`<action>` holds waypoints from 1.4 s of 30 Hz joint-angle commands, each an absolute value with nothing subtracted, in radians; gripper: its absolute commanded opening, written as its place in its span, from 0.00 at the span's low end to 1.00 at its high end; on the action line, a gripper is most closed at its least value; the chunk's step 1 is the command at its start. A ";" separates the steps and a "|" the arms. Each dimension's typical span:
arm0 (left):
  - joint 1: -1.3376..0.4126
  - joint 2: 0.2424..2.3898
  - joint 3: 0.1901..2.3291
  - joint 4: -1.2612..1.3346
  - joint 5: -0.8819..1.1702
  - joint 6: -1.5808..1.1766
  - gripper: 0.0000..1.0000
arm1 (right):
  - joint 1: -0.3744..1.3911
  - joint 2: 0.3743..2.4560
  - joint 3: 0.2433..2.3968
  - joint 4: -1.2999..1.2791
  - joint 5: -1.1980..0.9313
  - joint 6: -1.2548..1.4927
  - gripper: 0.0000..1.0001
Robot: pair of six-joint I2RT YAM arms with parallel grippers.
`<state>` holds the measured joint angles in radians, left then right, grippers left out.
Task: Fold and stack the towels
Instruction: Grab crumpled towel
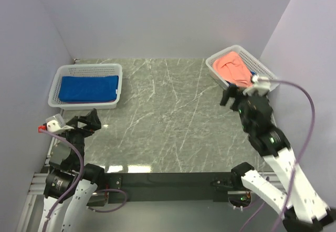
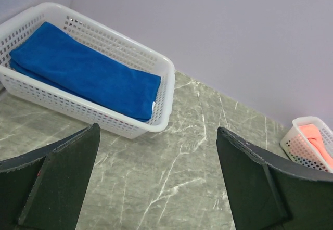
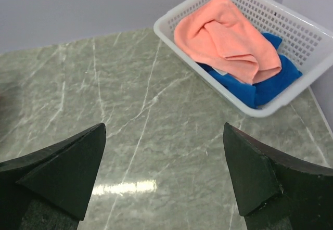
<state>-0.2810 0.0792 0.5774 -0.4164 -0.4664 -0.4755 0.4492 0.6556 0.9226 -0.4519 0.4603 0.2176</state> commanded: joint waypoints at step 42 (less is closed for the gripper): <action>-0.364 0.189 0.574 -0.383 -0.515 -0.448 0.99 | -0.129 1.827 1.577 -0.150 0.193 0.319 0.00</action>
